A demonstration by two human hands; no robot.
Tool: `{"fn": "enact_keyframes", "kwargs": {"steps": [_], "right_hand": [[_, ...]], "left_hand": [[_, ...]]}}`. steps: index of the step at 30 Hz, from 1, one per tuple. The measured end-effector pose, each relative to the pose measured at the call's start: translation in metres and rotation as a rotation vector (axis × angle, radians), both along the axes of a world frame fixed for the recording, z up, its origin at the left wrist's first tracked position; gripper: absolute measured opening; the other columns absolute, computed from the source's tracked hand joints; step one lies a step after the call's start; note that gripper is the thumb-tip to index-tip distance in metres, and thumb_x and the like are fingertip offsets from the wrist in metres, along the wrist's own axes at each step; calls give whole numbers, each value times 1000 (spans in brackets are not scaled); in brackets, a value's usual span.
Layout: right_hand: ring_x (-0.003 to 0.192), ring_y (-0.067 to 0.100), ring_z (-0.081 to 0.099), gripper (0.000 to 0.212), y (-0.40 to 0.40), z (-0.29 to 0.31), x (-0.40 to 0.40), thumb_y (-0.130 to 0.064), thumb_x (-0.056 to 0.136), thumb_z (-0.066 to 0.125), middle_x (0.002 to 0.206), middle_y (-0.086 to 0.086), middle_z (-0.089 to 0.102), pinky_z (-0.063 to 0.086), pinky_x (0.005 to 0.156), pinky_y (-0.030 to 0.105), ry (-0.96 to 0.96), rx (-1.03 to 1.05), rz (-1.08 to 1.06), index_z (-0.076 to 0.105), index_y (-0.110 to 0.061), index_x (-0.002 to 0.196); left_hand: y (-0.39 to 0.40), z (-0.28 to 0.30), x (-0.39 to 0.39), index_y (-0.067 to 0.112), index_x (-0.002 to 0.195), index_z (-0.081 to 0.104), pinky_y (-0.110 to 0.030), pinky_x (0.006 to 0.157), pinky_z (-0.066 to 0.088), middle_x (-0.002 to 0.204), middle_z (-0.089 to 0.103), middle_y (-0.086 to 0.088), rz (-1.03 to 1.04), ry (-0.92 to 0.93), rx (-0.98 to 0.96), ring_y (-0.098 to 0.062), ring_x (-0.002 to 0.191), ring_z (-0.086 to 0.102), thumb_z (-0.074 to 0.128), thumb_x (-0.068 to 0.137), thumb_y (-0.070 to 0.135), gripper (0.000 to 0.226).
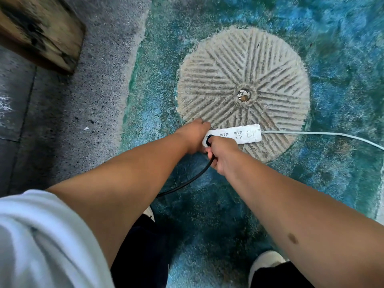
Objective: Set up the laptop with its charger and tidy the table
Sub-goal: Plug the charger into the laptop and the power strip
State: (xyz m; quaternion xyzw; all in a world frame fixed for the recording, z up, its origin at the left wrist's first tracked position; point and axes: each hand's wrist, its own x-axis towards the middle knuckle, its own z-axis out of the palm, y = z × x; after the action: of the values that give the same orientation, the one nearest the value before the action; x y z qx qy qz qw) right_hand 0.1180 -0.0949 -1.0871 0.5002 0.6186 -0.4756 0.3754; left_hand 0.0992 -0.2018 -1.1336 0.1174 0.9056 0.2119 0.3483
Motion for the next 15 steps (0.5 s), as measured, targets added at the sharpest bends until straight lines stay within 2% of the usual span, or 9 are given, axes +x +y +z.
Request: {"fn": "enact_keyframes", "kwargs": {"steps": [6, 9, 12, 15], "right_hand": [[41, 8, 36, 15, -6, -4, -21, -14, 86, 47, 54, 0, 46, 24, 37, 10, -115, -45, -9, 51, -17, 72], [46, 8, 41, 18, -10, -6, -27, -17, 87, 48, 57, 0, 47, 27, 35, 10, -160, -59, -30, 50, -16, 69], [31, 5, 39, 17, -13, -6, -27, -26, 89, 51, 56, -2, 48, 28, 30, 9, -188, -68, -64, 53, -17, 74], [29, 4, 39, 9, -11, -4, -26, -24, 89, 52, 51, -4, 46, 30, 31, 9, -213, -55, -74, 56, -17, 84]], "left_hand": [[-1, 3, -8, 12, 121, 52, -38, 86, 51, 119, 49, -11, -74, -13, -11, -30, 102, 58, 83, 70, 21, 61], [-1, 4, -10, 12, 118, 54, -37, 85, 52, 115, 48, -10, -90, -12, 3, -29, 97, 59, 81, 71, 19, 55], [-2, 4, -11, 13, 118, 55, -33, 85, 49, 119, 47, -11, -86, -16, 9, -30, 99, 60, 79, 74, 15, 50], [-4, 4, -16, 12, 121, 55, -31, 87, 46, 128, 47, -14, -113, -58, -9, -31, 107, 58, 81, 73, 16, 54]]}}
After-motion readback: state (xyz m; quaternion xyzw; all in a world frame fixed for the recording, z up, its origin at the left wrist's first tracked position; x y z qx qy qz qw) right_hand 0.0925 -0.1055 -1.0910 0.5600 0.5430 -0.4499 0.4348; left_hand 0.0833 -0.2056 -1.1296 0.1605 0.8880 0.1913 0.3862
